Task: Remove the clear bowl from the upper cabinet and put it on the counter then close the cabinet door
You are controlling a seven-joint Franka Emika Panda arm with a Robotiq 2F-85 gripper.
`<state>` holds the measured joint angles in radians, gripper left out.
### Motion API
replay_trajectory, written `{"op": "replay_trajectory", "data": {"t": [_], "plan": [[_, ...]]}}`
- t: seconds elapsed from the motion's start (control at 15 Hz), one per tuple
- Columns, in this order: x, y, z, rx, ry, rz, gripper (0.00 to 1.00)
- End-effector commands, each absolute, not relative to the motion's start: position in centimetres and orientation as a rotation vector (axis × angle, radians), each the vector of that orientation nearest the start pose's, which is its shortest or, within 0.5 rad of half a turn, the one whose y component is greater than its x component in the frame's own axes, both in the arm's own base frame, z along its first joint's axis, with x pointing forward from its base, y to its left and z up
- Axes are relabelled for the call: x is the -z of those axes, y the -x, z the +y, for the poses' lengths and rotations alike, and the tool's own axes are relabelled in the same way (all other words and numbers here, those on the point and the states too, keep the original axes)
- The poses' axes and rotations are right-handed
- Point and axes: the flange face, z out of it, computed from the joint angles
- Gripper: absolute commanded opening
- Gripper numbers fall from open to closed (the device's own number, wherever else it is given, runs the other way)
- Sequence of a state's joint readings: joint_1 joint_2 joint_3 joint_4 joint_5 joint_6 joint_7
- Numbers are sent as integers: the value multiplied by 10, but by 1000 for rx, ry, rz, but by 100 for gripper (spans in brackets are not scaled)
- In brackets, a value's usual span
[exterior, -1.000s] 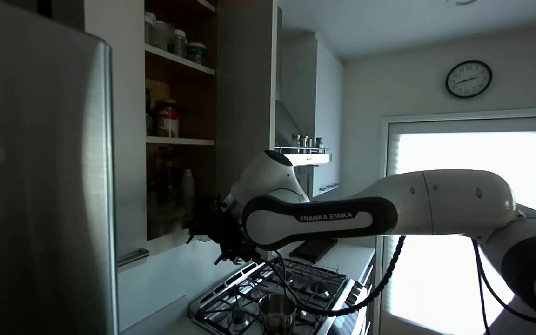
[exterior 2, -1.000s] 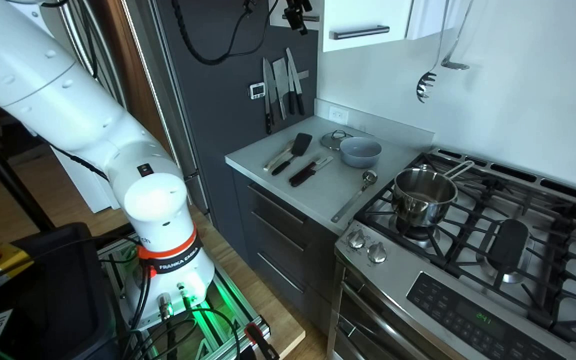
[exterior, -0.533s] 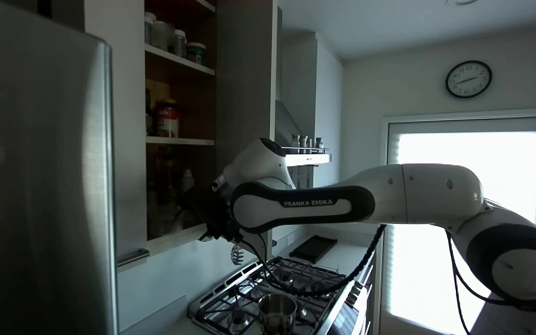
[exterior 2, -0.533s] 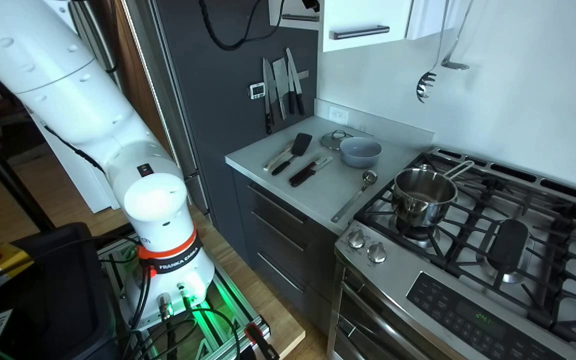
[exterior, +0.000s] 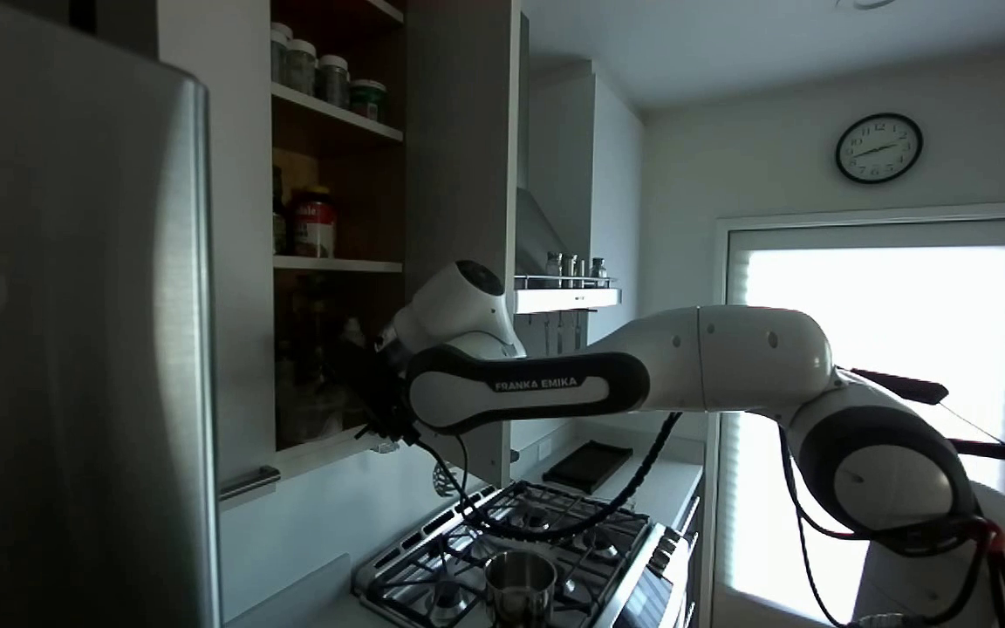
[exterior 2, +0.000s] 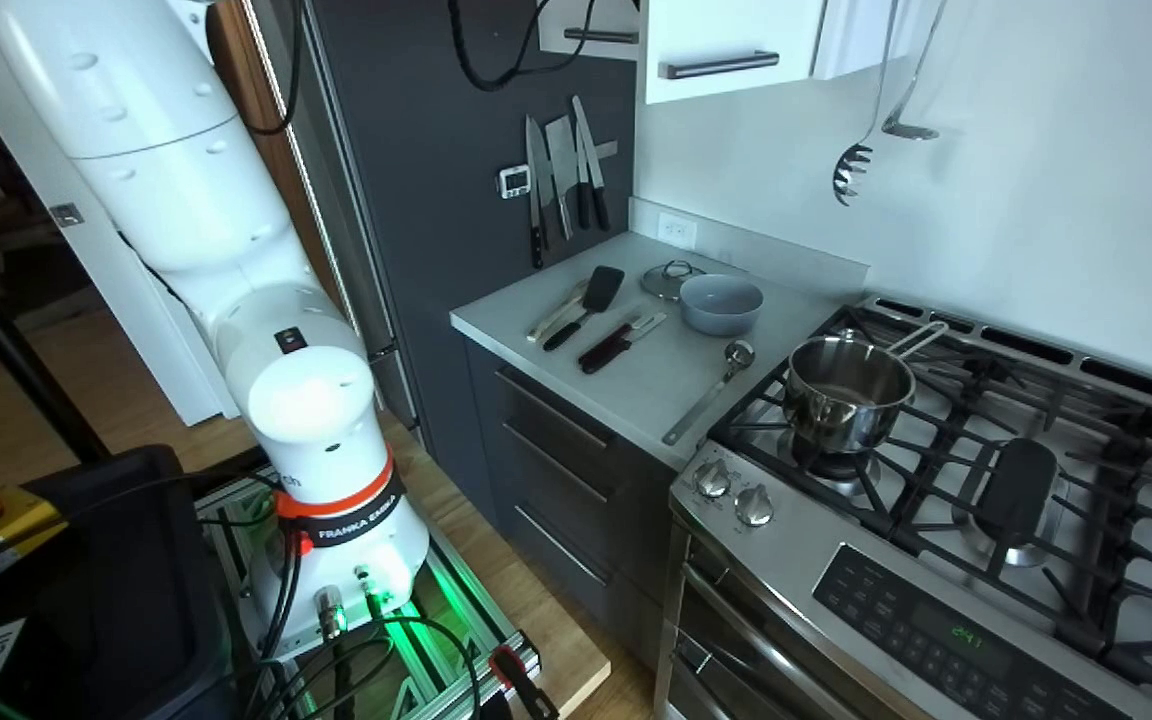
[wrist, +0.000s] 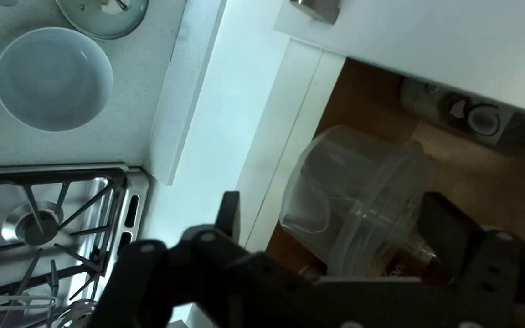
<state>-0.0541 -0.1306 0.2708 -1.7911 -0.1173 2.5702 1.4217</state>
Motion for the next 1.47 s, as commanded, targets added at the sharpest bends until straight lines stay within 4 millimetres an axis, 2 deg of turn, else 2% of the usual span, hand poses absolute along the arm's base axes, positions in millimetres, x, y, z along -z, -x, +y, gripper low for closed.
{"op": "replay_trajectory", "data": {"t": [0.0,0.27,0.33,0.4,0.6,0.8,1.13,1.4], "plan": [[-706,-579,138,960,1986,1328,100],[-704,-594,137,993,1965,1370,100],[-703,-597,137,995,1965,1379,97],[-703,-599,136,998,1963,1393,83],[-701,-605,136,1004,1956,1413,63],[-700,-607,135,1009,1949,1433,38],[-703,-604,136,1005,1933,1474,1],[-706,-596,138,1004,1934,1464,2]]}}
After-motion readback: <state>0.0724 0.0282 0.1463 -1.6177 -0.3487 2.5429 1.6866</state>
